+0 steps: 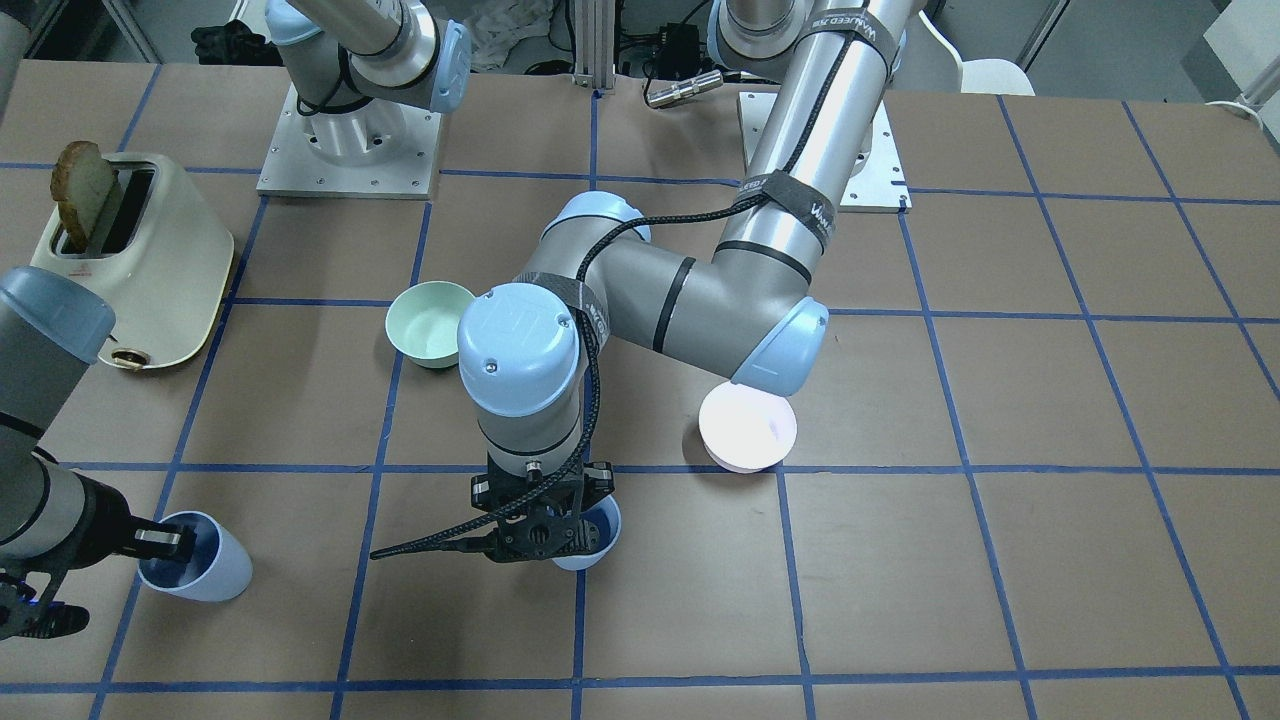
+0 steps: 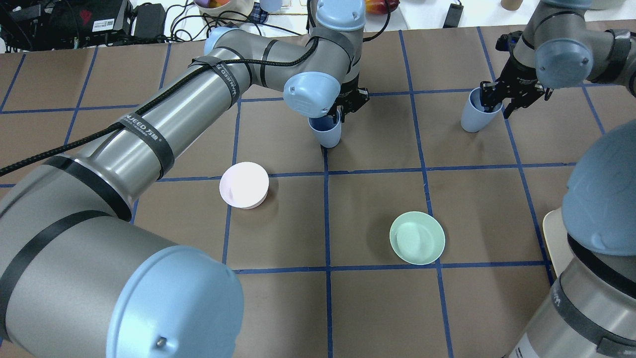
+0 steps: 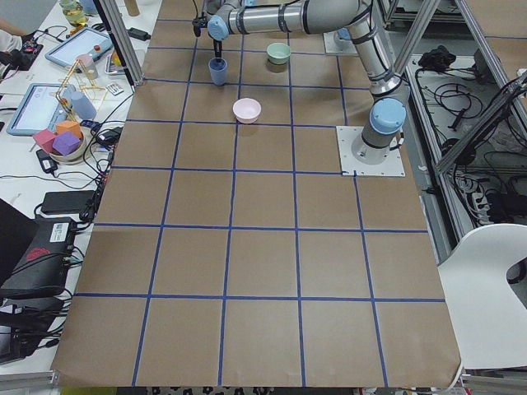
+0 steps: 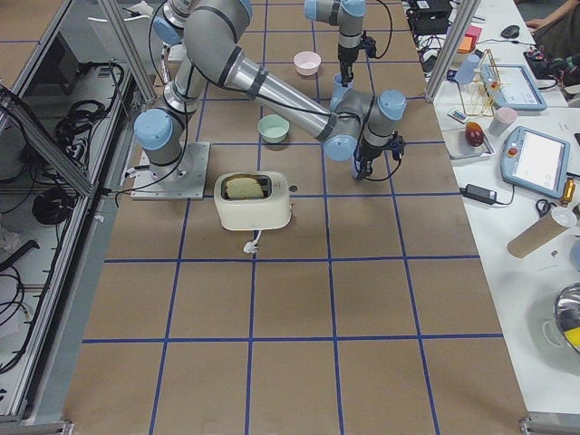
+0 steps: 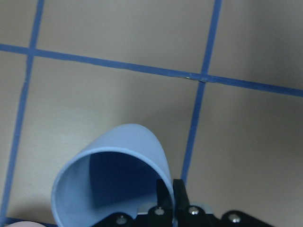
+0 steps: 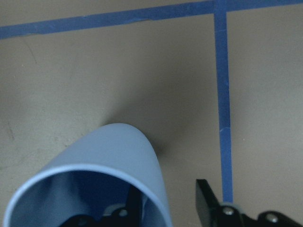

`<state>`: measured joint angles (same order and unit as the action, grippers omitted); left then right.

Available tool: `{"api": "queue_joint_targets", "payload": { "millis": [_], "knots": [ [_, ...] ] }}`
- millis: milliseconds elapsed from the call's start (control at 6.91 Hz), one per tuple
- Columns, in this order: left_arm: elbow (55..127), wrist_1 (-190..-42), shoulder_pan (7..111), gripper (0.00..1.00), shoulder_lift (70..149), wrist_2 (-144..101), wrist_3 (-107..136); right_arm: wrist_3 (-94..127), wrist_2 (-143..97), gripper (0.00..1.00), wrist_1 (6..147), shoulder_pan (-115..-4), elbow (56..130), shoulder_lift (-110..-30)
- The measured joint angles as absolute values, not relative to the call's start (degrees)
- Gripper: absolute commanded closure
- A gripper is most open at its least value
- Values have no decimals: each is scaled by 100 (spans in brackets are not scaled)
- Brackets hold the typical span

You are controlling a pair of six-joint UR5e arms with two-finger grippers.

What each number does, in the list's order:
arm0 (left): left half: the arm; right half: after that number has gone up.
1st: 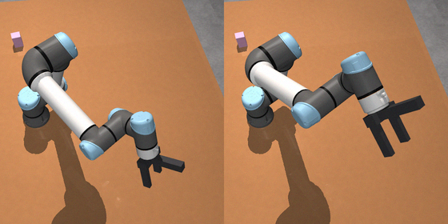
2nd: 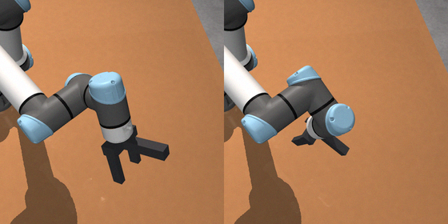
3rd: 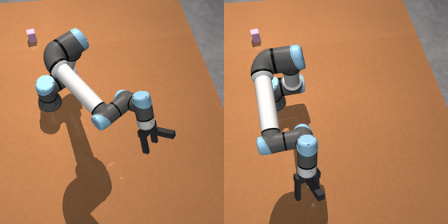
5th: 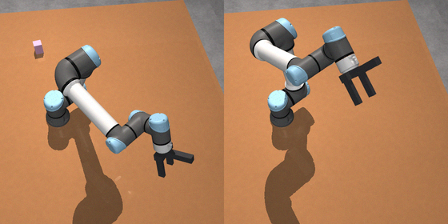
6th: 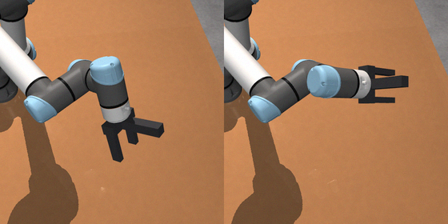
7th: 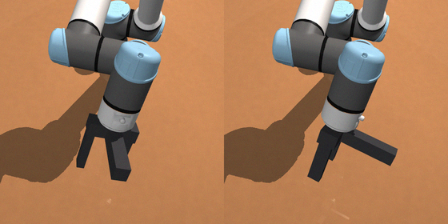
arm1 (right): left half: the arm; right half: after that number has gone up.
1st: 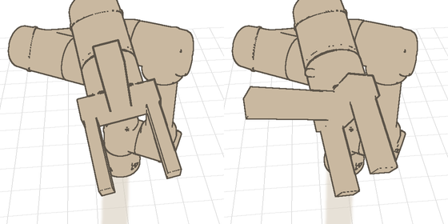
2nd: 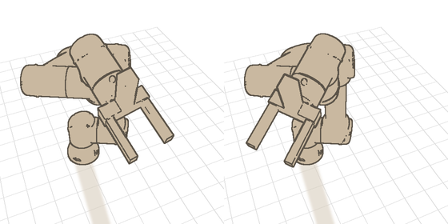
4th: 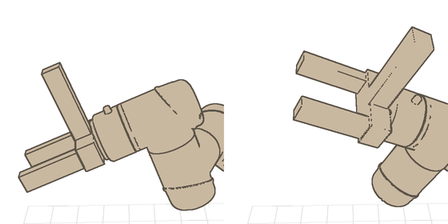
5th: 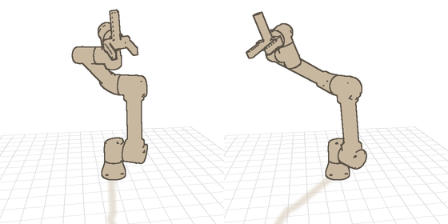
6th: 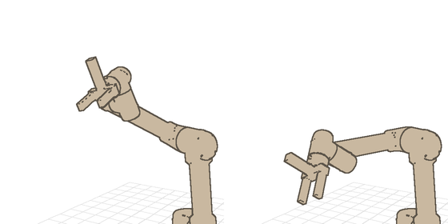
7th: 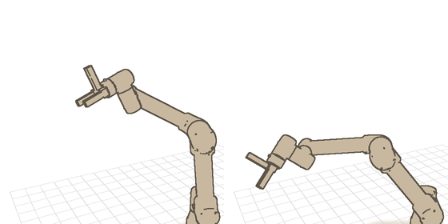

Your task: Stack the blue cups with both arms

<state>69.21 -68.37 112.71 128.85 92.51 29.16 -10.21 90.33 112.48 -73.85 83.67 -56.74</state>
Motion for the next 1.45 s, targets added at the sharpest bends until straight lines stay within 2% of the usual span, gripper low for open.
{"api": "queue_joint_targets", "payload": {
  "millis": [434, 724, 868, 1158, 1447],
  "knots": [
    [6791, -8051, 10911, 0, 11993, 9255, 2800, -989, 8996, 100, 11126, -7390, 8262, -5745],
    [6817, -9262, 10420, 4, 11109, 9255, 2572, -817, 8767, 100, 10655, -7454, 8086, -6014],
    [6903, -9764, 10109, 9, 10674, 9253, 2284, -592, 8501, 100, 10203, -7543, 7920, -6199],
    [7679, -10225, 9680, 10, 9802, 9254, 1853, 376, 8324, 100, 9721, -8189, 7702, -6482],
    [8739, -9314, 9493, 0, 9158, 9299, 966, 1791, 8292, 100, 9692, -9131, 7663, -6610]
  ]
}}
